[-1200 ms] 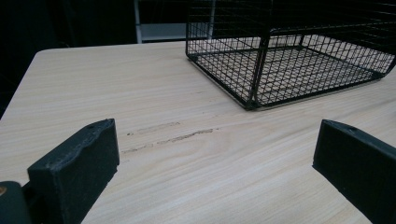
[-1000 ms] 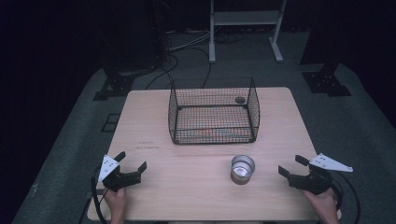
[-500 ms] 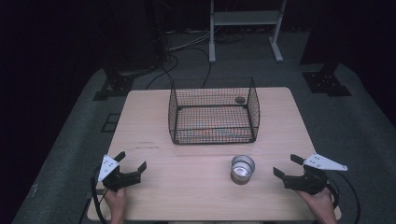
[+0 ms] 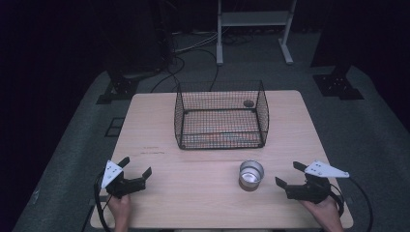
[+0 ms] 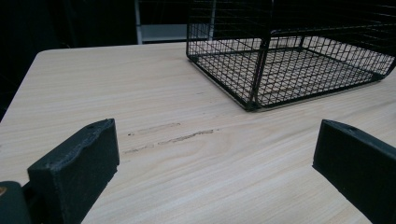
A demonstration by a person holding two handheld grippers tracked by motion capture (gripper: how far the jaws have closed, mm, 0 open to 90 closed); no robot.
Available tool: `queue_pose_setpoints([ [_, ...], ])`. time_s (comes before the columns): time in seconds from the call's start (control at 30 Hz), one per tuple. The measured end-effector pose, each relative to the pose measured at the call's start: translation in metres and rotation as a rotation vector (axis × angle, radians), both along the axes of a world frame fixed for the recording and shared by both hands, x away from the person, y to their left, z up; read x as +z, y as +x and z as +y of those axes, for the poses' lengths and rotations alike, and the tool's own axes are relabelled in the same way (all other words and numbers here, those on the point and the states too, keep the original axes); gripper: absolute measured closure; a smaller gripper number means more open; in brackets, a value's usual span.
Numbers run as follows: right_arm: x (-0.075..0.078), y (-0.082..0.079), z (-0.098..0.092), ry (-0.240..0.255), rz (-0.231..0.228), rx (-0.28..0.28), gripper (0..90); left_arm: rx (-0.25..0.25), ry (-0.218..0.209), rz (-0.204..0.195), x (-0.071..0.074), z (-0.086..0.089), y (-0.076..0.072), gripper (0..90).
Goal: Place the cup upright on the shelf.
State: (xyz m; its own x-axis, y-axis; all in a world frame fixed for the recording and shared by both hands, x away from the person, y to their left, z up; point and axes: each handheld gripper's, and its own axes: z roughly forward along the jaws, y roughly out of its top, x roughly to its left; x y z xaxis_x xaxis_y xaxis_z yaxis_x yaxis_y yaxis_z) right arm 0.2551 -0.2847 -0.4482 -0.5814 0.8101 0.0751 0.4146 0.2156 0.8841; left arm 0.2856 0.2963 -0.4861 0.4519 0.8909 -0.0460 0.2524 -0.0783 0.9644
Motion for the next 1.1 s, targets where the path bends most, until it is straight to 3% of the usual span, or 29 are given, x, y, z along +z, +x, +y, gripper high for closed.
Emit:
queue_pose_setpoints([
  [0.63,-0.005,-0.011,0.024,-0.031,0.013,0.047,8.5,0.002,0.000,-0.002,0.000,0.000,0.000,0.0],
  [0.93,-0.009,-0.017,0.050,-0.079,0.011,0.081,8.5,0.001,-0.001,-0.003,0.000,0.000,0.000,0.0],
  [1.1,-0.011,-0.018,0.058,-0.082,0.020,0.062,8.5,0.001,0.000,-0.004,0.000,0.000,0.000,0.0],
])
